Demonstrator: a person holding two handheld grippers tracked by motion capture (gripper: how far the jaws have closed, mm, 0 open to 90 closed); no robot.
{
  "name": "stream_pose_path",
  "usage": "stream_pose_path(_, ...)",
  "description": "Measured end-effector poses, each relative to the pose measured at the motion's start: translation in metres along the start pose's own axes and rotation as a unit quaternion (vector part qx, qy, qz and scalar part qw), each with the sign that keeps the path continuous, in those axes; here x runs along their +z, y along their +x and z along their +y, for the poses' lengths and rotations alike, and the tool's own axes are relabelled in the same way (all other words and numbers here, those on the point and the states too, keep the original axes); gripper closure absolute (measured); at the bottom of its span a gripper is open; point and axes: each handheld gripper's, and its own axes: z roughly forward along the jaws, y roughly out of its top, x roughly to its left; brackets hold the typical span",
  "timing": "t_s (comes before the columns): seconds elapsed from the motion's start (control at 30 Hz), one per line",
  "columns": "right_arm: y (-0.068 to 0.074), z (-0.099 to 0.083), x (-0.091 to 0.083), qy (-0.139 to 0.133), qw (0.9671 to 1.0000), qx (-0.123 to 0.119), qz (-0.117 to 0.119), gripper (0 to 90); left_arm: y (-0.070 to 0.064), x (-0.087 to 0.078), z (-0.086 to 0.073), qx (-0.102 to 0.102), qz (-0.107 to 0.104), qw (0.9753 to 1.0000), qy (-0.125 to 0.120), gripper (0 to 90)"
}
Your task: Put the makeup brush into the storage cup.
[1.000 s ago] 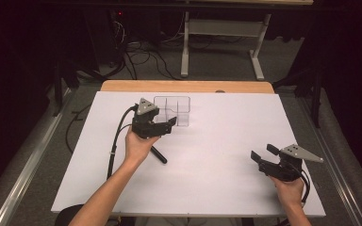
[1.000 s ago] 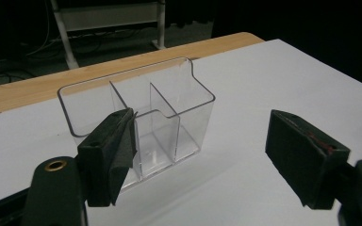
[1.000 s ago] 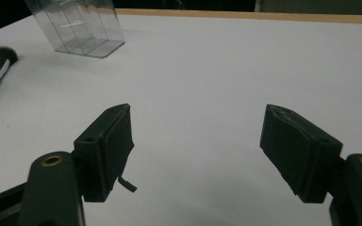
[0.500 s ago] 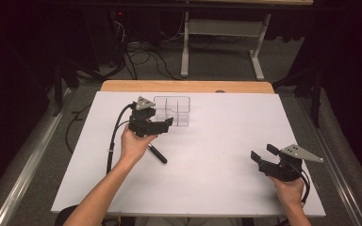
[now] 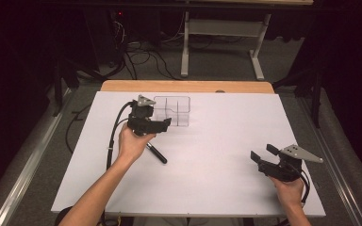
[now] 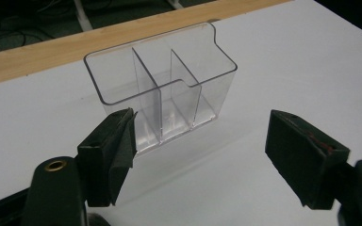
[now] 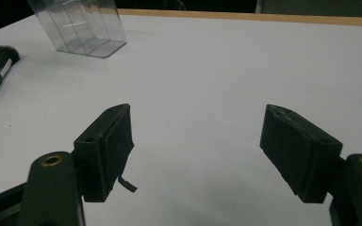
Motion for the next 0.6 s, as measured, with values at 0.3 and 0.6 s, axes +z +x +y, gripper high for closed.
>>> stream_pose_path(0.3,0.0007,0.0001,0.0000,0.000,1.0000,-0.001,0.002,27.5,0.0033,-0.0017,0.0039,-0.010,0.006,0.9993,0.035,24.8)
stream_pose_path(0.6,0.0013,0.0002,-0.0003,0.000,1.0000,0.001,0.002,27.5,0.0046,-0.0015,0.0064,-0.018,0.007,0.9974,0.069,26.8)
